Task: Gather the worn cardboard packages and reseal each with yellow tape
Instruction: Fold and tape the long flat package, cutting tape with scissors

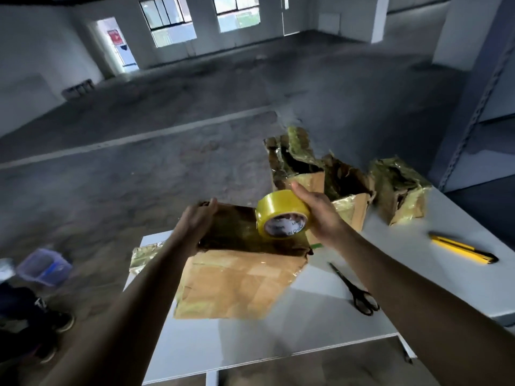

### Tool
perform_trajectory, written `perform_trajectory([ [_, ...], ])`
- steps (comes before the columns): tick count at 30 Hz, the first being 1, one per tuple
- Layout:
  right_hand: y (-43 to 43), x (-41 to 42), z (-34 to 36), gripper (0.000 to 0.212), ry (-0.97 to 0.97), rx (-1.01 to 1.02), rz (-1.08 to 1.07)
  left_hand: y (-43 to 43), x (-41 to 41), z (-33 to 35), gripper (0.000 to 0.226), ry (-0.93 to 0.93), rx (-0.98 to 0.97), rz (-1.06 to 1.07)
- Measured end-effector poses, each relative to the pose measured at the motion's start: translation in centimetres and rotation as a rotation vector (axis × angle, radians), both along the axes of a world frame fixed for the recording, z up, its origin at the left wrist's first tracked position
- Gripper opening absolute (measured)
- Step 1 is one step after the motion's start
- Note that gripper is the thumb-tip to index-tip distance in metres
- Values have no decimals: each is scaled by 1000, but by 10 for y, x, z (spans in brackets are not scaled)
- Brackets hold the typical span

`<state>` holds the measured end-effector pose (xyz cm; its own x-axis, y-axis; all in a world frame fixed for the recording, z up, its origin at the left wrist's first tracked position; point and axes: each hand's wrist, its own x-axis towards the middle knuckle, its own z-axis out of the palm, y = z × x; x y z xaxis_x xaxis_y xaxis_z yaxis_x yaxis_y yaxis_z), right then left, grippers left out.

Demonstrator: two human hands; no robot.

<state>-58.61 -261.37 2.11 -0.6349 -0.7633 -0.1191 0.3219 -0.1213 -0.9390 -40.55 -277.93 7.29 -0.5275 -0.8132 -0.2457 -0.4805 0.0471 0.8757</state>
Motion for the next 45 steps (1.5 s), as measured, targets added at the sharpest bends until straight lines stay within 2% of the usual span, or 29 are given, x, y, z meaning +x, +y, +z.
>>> perform_trajectory([
  [3, -8, 10, 21, 64, 85, 8, 8, -1, 16, 2, 37, 105, 142, 28],
  [5, -14, 20, 32, 55, 145, 23, 3, -7, 25, -6, 39, 185, 237, 61],
  [7, -20, 32, 37, 41, 185, 44, -2, -13, 33, -18, 42, 185, 279, 54],
  [10, -28, 49, 33, 38, 207, 88, 24, -21, 44, -37, 43, 171, 278, 19],
  [12, -34, 56, 29, 35, 216, 101, 36, -32, 47, -45, 39, 100, 131, -18],
  [14, -41, 62, 30, 34, 223, 118, 47, -48, 45, -52, 26, -86, -202, -48],
  [16, -47, 67, 30, 34, 223, 119, 74, -55, 37, -50, 14, -169, -467, -115],
  [19, -51, 70, 30, 35, 223, 112, 93, -54, 22, -45, 16, -241, -653, -278],
  [22, -52, 68, 26, 34, 165, 98, 97, -48, 13, -48, 21, -365, -734, -417],
  [26, -60, 75, 22, 56, 120, 150, 42, -49, 12, -51, 33, -566, -834, -497],
  [29, -67, 82, 31, 76, 240, 172, -9, -49, 14, -53, 30, -636, -915, -487],
  [30, -68, 84, 35, 76, 315, 186, 0, -50, 14, -55, 30, -650, -937, -473],
  [32, -68, 81, 41, 62, 450, 189, 15, -53, 13, -59, 35, -670, -945, -436],
  [35, -57, 60, 52, 47, 597, 273, 42, -54, 13, -62, 67, -648, -887, -374],
  [37, -48, 44, 58, 58, 637, 309, 37, -50, 11, -61, 81, -620, -897, -369],
  [38, -44, 39, 58, 61, 635, 316, 36, -49, 10, -60, 81, -613, -901, -374],
  [41, -38, 36, 54, 49, 568, 286, 30, -47, 10, -61, 72, -624, -929, -379],
  [44, -35, 33, 42, 74, 463, 206, 33, -41, 8, -58, 60, -590, -1006, -351],
  [45, -32, 32, 40, 74, 420, 187, 38, -36, 3, -54, 51, -558, -1020, -379],
])
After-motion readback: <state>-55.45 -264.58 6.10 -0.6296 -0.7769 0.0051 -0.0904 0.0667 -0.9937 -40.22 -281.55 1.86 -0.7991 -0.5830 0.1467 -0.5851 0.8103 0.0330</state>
